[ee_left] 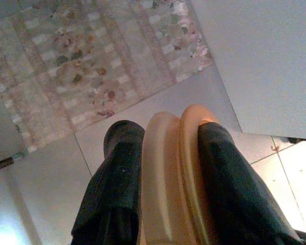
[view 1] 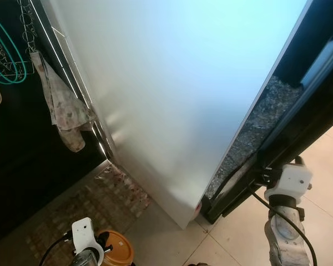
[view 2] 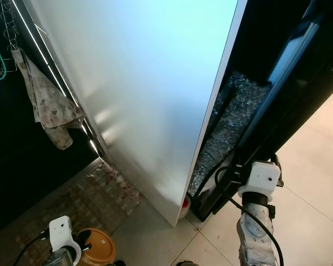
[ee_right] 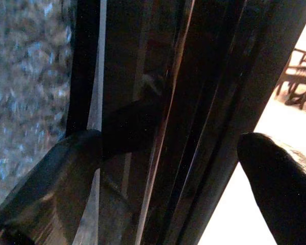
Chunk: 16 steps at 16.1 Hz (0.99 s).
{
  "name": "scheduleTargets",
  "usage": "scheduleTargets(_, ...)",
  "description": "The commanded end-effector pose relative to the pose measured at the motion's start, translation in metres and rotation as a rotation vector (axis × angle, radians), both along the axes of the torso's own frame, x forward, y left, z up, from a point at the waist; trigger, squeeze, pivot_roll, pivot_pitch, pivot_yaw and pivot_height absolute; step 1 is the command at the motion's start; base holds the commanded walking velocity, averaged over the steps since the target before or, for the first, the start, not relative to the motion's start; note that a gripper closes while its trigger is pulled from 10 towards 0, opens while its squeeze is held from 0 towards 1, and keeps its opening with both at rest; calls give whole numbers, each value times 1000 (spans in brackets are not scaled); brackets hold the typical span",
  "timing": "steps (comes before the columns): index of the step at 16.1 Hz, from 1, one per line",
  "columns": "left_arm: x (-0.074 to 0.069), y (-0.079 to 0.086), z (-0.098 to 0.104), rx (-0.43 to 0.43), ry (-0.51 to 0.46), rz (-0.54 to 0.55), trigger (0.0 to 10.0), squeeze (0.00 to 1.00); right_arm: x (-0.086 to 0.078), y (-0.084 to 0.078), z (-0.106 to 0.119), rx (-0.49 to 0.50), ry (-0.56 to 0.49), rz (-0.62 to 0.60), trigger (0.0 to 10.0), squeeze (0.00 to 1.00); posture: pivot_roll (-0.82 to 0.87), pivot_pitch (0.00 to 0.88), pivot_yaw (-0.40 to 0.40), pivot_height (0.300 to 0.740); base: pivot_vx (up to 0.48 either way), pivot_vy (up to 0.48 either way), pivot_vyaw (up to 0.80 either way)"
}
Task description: Restocking fridge
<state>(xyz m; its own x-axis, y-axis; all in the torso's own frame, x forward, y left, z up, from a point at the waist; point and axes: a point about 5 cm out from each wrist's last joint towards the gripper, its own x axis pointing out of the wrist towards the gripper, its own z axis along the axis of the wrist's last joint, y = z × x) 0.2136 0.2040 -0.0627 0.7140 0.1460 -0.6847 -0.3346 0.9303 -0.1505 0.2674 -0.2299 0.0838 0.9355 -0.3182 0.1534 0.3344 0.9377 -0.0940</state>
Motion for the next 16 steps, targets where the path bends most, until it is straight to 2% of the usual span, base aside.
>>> scheduleTargets(1, -19, -2, -12, -11, 85, -2, 10000, 0, -1, -12, 11, -8, -51, -64, 10000, 0, -98, 152, -2, 740, 0, 0, 0)
scheduleTargets(5, -20, -3, -13, -12, 89, -6, 10000, 0, -2, -15, 6, -18, -22, -78, 10000, 0, -99, 152, -3, 740, 0, 0, 0)
scheduleTargets(8, -21, -3, -14, -13, 94, -13, 10000, 0, -14, -25, -2, -41, 32, -194, 10000, 0, -106, 155, -2, 740, 0, 0, 0)
scheduleTargets(13, -23, -5, -15, -15, 101, -20, 10000, 0, -51, -55, -32, 21, 153, -414, 10000, 0, -115, 153, -5, 740, 0, 0, 0)
scheduleTargets(14, -23, -6, -15, -18, 102, -20, 10000, 0, -64, -65, -40, 29, 191, -499, 10000, 0, -116, 152, -8, 740, 0, 0, 0)
scheduleTargets(16, -23, -7, -15, -20, 103, -22, 10000, 0, -76, -73, -50, 82, 232, -573, 10000, 0, -119, 152, -8, 740, 0, 0, 0)
